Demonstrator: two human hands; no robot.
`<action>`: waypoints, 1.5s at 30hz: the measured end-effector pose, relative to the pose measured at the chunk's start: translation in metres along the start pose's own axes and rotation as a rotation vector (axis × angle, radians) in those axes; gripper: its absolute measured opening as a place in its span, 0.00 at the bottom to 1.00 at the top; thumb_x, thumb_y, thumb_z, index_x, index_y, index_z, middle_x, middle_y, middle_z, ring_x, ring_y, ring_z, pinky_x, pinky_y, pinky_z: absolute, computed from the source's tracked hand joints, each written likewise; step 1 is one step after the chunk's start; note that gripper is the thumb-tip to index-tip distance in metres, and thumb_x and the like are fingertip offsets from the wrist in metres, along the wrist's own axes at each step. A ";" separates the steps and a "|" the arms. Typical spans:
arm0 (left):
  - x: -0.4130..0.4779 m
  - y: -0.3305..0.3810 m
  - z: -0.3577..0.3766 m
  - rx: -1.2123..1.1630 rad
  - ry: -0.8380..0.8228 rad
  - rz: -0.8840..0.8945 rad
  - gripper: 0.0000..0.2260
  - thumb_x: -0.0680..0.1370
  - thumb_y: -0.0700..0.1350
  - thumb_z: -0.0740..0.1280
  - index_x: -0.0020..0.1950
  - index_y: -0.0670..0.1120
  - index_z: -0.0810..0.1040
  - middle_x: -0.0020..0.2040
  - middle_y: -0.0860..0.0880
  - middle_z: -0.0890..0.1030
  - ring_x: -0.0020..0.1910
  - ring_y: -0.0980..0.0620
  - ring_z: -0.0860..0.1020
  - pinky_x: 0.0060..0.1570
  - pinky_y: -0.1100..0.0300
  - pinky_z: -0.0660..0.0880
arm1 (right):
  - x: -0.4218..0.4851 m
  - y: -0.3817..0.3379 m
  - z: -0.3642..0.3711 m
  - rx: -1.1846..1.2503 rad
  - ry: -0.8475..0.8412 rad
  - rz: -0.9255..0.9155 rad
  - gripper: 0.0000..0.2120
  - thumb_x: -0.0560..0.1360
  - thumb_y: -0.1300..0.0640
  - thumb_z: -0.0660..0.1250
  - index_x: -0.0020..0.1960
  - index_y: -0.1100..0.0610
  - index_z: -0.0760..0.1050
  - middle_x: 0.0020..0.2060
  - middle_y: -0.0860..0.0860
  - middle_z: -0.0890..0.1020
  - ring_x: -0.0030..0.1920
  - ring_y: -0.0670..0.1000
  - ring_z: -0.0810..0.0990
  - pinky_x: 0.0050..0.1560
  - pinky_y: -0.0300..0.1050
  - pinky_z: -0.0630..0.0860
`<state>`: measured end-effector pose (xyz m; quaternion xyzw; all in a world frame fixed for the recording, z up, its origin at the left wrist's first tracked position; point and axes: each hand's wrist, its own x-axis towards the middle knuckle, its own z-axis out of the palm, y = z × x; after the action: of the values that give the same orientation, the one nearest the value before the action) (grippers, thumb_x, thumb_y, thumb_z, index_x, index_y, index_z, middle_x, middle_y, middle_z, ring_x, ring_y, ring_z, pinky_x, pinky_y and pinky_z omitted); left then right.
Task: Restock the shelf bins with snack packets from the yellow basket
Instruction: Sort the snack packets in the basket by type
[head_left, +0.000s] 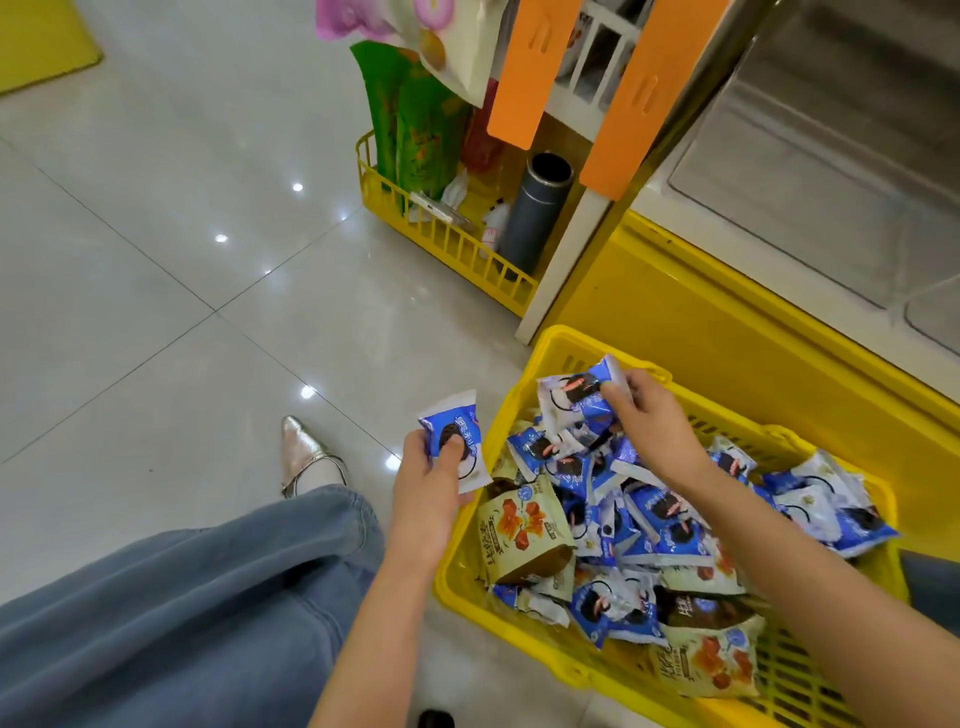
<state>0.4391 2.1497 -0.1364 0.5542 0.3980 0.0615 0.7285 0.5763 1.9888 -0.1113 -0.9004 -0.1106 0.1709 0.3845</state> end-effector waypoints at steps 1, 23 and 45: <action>-0.002 0.000 0.002 -0.012 -0.012 0.004 0.05 0.80 0.44 0.59 0.56 0.47 0.70 0.46 0.52 0.76 0.45 0.54 0.77 0.33 0.62 0.75 | -0.009 -0.008 -0.006 0.078 -0.066 -0.021 0.13 0.80 0.53 0.58 0.48 0.62 0.73 0.34 0.55 0.74 0.34 0.51 0.72 0.38 0.49 0.71; -0.009 -0.004 0.013 0.092 -0.247 0.027 0.16 0.72 0.48 0.69 0.57 0.50 0.70 0.47 0.55 0.81 0.38 0.62 0.81 0.31 0.67 0.75 | 0.032 0.063 0.059 -0.151 -0.305 0.258 0.31 0.78 0.52 0.63 0.74 0.64 0.54 0.73 0.59 0.62 0.72 0.58 0.63 0.69 0.51 0.62; -0.029 -0.045 0.084 0.698 -0.518 0.076 0.22 0.74 0.56 0.67 0.66 0.52 0.67 0.65 0.50 0.72 0.62 0.53 0.72 0.63 0.54 0.70 | -0.063 0.102 -0.082 -0.123 0.111 0.016 0.04 0.76 0.52 0.66 0.42 0.49 0.75 0.33 0.44 0.79 0.34 0.44 0.78 0.31 0.33 0.70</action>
<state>0.4582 2.0537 -0.1549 0.7787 0.1784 -0.1911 0.5703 0.5578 1.8454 -0.1187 -0.9313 -0.0921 0.1168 0.3325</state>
